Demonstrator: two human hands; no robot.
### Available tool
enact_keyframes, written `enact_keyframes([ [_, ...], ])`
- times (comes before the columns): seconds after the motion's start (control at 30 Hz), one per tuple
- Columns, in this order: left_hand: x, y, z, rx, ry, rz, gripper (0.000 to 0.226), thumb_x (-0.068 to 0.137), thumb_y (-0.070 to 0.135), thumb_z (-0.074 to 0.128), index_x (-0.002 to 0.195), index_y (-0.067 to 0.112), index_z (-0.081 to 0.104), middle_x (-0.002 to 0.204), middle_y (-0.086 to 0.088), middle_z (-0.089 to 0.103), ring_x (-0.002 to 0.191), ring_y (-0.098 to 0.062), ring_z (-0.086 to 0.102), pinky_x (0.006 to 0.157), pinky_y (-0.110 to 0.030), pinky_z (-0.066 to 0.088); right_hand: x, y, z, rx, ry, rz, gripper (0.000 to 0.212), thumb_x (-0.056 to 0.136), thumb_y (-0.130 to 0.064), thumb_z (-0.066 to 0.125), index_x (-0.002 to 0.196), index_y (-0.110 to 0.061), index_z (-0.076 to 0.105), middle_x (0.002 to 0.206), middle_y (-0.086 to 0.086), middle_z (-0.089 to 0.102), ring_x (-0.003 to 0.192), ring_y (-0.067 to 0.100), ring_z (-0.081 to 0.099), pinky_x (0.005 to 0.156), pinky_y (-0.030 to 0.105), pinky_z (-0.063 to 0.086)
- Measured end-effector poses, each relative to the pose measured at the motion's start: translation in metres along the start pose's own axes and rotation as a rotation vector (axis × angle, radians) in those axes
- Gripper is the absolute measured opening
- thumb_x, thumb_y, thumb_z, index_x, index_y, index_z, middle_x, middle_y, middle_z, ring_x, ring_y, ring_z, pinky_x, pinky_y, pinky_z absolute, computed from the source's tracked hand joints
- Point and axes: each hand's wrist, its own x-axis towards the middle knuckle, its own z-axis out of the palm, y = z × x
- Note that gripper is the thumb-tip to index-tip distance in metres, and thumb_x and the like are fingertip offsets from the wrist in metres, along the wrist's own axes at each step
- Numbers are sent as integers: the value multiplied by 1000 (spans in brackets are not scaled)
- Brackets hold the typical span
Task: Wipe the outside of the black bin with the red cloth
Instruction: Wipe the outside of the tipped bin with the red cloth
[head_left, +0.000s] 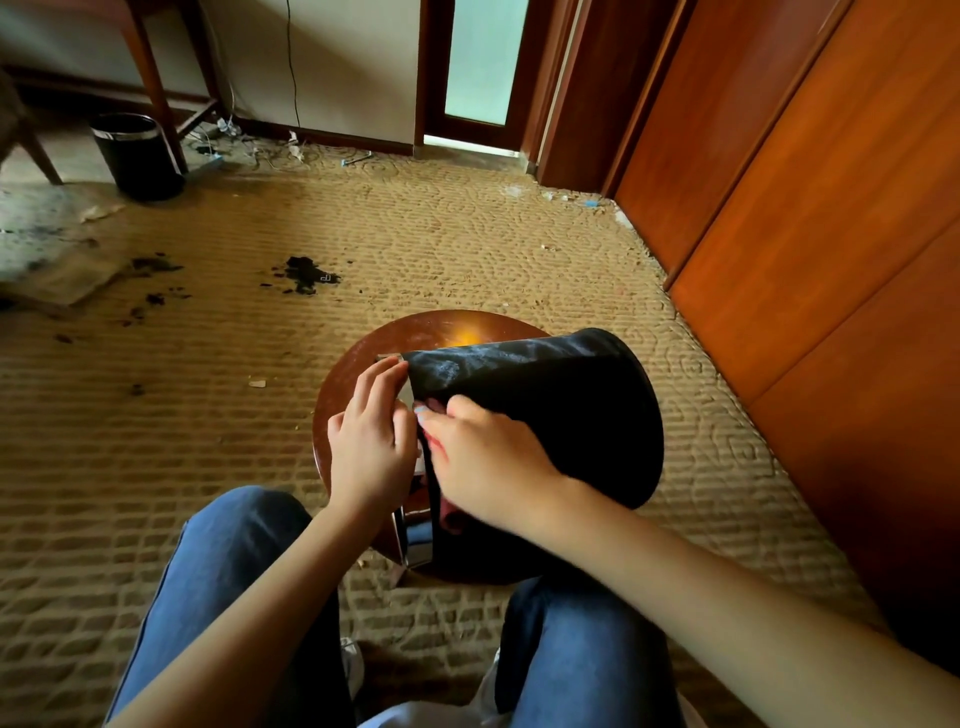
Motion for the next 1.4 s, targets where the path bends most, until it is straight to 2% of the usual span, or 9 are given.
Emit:
enact_keyframes([
  [0.1, 2, 1, -1, 12, -12, 2, 60, 82, 38, 22, 133, 22, 50, 141, 11, 45, 126, 1, 38, 94, -34, 28, 0, 51, -9, -106, 69, 158, 44, 96, -21, 39, 137, -36, 45, 112, 6, 53, 98, 33, 59, 68, 31, 35],
  [0.3, -1, 3, 1, -29, -4, 2, 57, 84, 36, 23, 133, 22, 49, 141, 11, 45, 122, 9, 34, 97, -35, 29, -16, 158, -42, -232, 73, 587, 39, 95, -18, 42, 131, -24, 55, 123, 9, 56, 105, 33, 57, 81, 37, 45],
  [0.4, -1, 3, 2, -35, -4, -10, 57, 84, 36, 23, 133, 22, 49, 140, 11, 45, 121, 10, 33, 96, -34, 28, -4, 111, -27, -199, 93, 503, 34, 92, -15, 43, 124, -15, 54, 118, 13, 53, 103, 35, 57, 77, 36, 44],
  [0.53, 5, 2, 0, -10, -7, -26, 60, 81, 37, 22, 132, 22, 50, 140, 11, 45, 124, 2, 38, 93, -33, 27, 4, 16, 11, -72, 115, 120, 39, 92, -14, 43, 131, -13, 48, 112, 13, 54, 91, 37, 60, 65, 38, 43],
  [0.63, 6, 2, -2, 14, -20, -15, 61, 81, 38, 21, 133, 22, 50, 141, 11, 45, 126, -1, 39, 94, -33, 28, -4, 4, 19, -99, 174, -45, 42, 83, -11, 51, 123, -15, 62, 94, 10, 60, 70, 34, 64, 49, 34, 48],
  [0.87, 6, 1, -1, 10, -27, -15, 54, 86, 30, 26, 134, 23, 49, 142, 11, 44, 126, 1, 37, 96, -32, 25, -32, 149, -30, -305, 139, 453, 45, 99, -19, 38, 142, -34, 39, 119, 8, 49, 95, 34, 56, 67, 32, 30],
  [1.1, 7, 1, -1, 5, -34, -18, 51, 88, 28, 27, 134, 23, 49, 141, 11, 44, 124, 1, 38, 96, -31, 24, -33, 169, -47, -357, 210, 361, 42, 102, -33, 29, 141, -20, 40, 113, 13, 62, 93, 33, 61, 81, 40, 42],
  [1.23, 10, 1, -1, -1, -43, -31, 50, 89, 29, 27, 134, 24, 48, 142, 12, 43, 125, -1, 40, 98, -33, 25, -38, 172, -83, -416, 424, 334, 35, 102, -27, 35, 102, -2, 60, 92, 20, 63, 73, 34, 57, 69, 36, 30],
  [1.4, 8, 0, -1, -29, -40, -29, 51, 89, 29, 26, 135, 25, 47, 142, 12, 43, 121, 6, 37, 98, -33, 26, -46, 190, -113, -207, 561, 477, 40, 86, -34, 48, 62, -3, 54, 72, 21, 52, 64, 35, 50, 59, 31, 26],
])
